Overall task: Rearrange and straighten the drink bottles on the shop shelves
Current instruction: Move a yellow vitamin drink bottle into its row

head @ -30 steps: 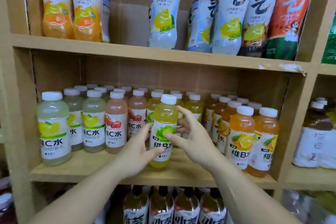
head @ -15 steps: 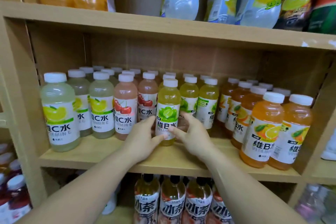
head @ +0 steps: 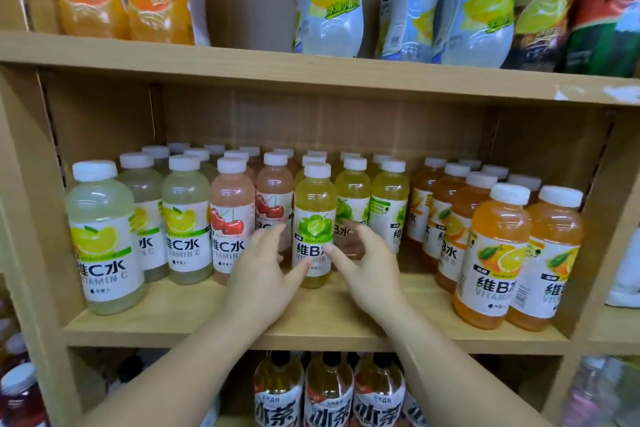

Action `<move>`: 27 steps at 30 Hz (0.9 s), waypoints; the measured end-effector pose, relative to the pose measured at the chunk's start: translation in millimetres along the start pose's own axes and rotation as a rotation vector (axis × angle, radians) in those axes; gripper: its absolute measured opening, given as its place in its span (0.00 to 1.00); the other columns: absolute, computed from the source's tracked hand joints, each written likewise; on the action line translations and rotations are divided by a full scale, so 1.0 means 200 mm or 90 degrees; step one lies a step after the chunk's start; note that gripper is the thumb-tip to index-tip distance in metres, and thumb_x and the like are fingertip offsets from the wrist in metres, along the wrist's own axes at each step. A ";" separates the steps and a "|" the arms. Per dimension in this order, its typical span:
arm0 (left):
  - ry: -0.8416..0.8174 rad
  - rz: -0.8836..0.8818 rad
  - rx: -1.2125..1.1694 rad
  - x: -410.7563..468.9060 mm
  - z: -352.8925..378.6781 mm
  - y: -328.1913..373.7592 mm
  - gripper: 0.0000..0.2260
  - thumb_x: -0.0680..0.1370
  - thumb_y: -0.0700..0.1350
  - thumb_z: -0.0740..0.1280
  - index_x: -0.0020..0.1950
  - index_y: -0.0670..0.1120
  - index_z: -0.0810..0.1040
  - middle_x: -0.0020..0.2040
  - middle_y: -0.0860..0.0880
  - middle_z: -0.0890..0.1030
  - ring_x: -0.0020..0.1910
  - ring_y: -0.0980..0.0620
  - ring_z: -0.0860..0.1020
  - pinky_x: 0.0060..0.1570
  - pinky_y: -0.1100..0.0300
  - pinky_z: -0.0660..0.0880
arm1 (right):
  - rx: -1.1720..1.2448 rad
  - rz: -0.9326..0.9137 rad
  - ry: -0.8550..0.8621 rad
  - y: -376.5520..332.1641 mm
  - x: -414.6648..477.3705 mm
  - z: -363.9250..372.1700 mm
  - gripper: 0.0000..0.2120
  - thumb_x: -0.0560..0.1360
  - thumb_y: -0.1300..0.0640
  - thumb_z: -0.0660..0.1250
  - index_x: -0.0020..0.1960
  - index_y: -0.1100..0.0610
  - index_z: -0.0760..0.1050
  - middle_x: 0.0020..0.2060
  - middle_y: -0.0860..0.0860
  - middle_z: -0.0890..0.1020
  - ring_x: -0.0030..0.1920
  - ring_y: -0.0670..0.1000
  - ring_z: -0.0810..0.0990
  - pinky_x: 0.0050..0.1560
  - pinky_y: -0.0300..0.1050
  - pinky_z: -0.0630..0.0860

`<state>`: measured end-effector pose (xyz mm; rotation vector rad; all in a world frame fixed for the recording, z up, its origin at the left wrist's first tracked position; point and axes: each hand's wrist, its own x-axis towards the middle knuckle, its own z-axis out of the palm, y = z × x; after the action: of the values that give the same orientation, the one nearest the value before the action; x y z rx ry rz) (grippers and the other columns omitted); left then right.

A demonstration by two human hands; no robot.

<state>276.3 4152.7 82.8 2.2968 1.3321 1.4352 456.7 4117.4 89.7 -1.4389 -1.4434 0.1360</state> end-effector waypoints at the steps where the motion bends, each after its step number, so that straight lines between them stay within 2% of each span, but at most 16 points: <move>1: 0.052 0.043 -0.024 -0.01 -0.04 0.04 0.27 0.74 0.53 0.77 0.70 0.48 0.75 0.56 0.55 0.75 0.46 0.60 0.75 0.49 0.55 0.79 | 0.002 -0.034 0.044 -0.05 -0.01 -0.05 0.21 0.76 0.45 0.73 0.67 0.49 0.77 0.54 0.45 0.83 0.52 0.42 0.81 0.54 0.42 0.80; 3: 0.137 0.145 -0.065 0.01 -0.16 0.15 0.23 0.75 0.53 0.75 0.68 0.50 0.75 0.53 0.58 0.72 0.47 0.61 0.76 0.45 0.59 0.79 | 0.024 -0.161 0.151 -0.21 0.00 -0.18 0.14 0.77 0.45 0.71 0.61 0.47 0.79 0.50 0.42 0.81 0.50 0.41 0.81 0.48 0.32 0.77; 5: 0.222 0.226 -0.124 0.10 -0.30 0.32 0.21 0.76 0.54 0.71 0.67 0.51 0.74 0.52 0.58 0.72 0.48 0.57 0.77 0.43 0.60 0.78 | 0.028 -0.295 0.265 -0.40 0.04 -0.36 0.10 0.78 0.47 0.70 0.56 0.49 0.81 0.46 0.41 0.81 0.48 0.43 0.81 0.46 0.31 0.75; 7: 0.307 0.289 -0.163 0.22 -0.46 0.50 0.20 0.76 0.52 0.71 0.66 0.52 0.74 0.53 0.57 0.73 0.47 0.54 0.78 0.44 0.59 0.77 | 0.026 -0.386 0.374 -0.56 0.11 -0.56 0.08 0.78 0.50 0.70 0.53 0.53 0.82 0.44 0.45 0.81 0.47 0.46 0.81 0.48 0.40 0.77; 10: 0.354 0.293 -0.160 0.45 -0.67 0.71 0.22 0.75 0.54 0.73 0.67 0.52 0.74 0.56 0.53 0.75 0.47 0.54 0.78 0.46 0.54 0.79 | -0.027 -0.396 0.465 -0.71 0.23 -0.84 0.09 0.78 0.52 0.70 0.53 0.56 0.82 0.46 0.48 0.79 0.49 0.51 0.81 0.49 0.49 0.78; 12: 0.319 0.221 -0.119 0.62 -0.74 0.80 0.28 0.74 0.58 0.73 0.71 0.51 0.72 0.60 0.51 0.76 0.52 0.53 0.78 0.51 0.52 0.79 | -0.092 -0.350 0.470 -0.74 0.32 -0.98 0.12 0.78 0.51 0.71 0.57 0.58 0.81 0.48 0.48 0.77 0.52 0.54 0.80 0.54 0.51 0.77; 14: 0.245 0.117 -0.066 0.76 -0.78 0.85 0.34 0.73 0.62 0.73 0.74 0.49 0.70 0.65 0.48 0.77 0.59 0.49 0.78 0.54 0.52 0.76 | -0.157 -0.286 0.434 -0.74 0.40 -1.07 0.17 0.78 0.49 0.72 0.62 0.57 0.79 0.52 0.48 0.77 0.56 0.55 0.79 0.59 0.51 0.75; 15: 0.204 0.070 -0.050 0.80 -0.78 0.87 0.36 0.72 0.64 0.74 0.74 0.48 0.70 0.64 0.48 0.78 0.60 0.47 0.78 0.51 0.54 0.75 | -0.186 -0.254 0.406 -0.74 0.43 -1.09 0.20 0.78 0.47 0.72 0.65 0.56 0.77 0.54 0.50 0.78 0.59 0.55 0.78 0.60 0.50 0.74; 17: 0.132 0.023 -0.035 0.86 -0.77 0.90 0.32 0.70 0.64 0.75 0.66 0.47 0.75 0.55 0.51 0.79 0.52 0.49 0.79 0.39 0.58 0.72 | -0.239 -0.215 0.362 -0.72 0.48 -1.12 0.24 0.77 0.43 0.71 0.67 0.54 0.75 0.58 0.51 0.80 0.61 0.54 0.77 0.57 0.48 0.72; 19: 0.093 0.006 -0.039 0.89 -0.76 0.93 0.25 0.68 0.62 0.78 0.57 0.48 0.78 0.50 0.51 0.81 0.46 0.51 0.80 0.37 0.58 0.75 | -0.266 -0.203 0.349 -0.71 0.50 -1.13 0.25 0.76 0.39 0.71 0.66 0.53 0.74 0.56 0.51 0.81 0.59 0.54 0.78 0.52 0.48 0.71; 22: 0.078 -0.004 -0.015 0.91 -0.73 0.99 0.24 0.68 0.59 0.79 0.56 0.48 0.80 0.50 0.48 0.83 0.46 0.49 0.82 0.43 0.53 0.81 | -0.280 -0.177 0.349 -0.71 0.54 -1.17 0.29 0.71 0.32 0.72 0.62 0.51 0.74 0.51 0.49 0.82 0.53 0.54 0.81 0.49 0.51 0.77; 25: 0.075 0.025 -0.015 0.89 -0.67 1.06 0.22 0.69 0.60 0.79 0.55 0.49 0.81 0.48 0.49 0.84 0.45 0.49 0.82 0.40 0.54 0.79 | -0.299 -0.154 0.325 -0.72 0.57 -1.19 0.31 0.68 0.28 0.72 0.58 0.51 0.74 0.46 0.47 0.79 0.48 0.52 0.80 0.46 0.53 0.80; 27: 0.058 0.044 -0.037 0.89 -0.62 1.12 0.19 0.69 0.60 0.78 0.53 0.51 0.81 0.46 0.52 0.83 0.44 0.51 0.81 0.36 0.57 0.75 | -0.303 -0.151 0.308 -0.72 0.58 -1.19 0.28 0.69 0.30 0.72 0.54 0.51 0.73 0.43 0.47 0.77 0.45 0.51 0.78 0.42 0.49 0.76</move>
<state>345.9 4106.7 382.2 2.2879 1.2278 1.5960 558.5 4036.7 362.2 -1.5182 -1.2675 -0.7023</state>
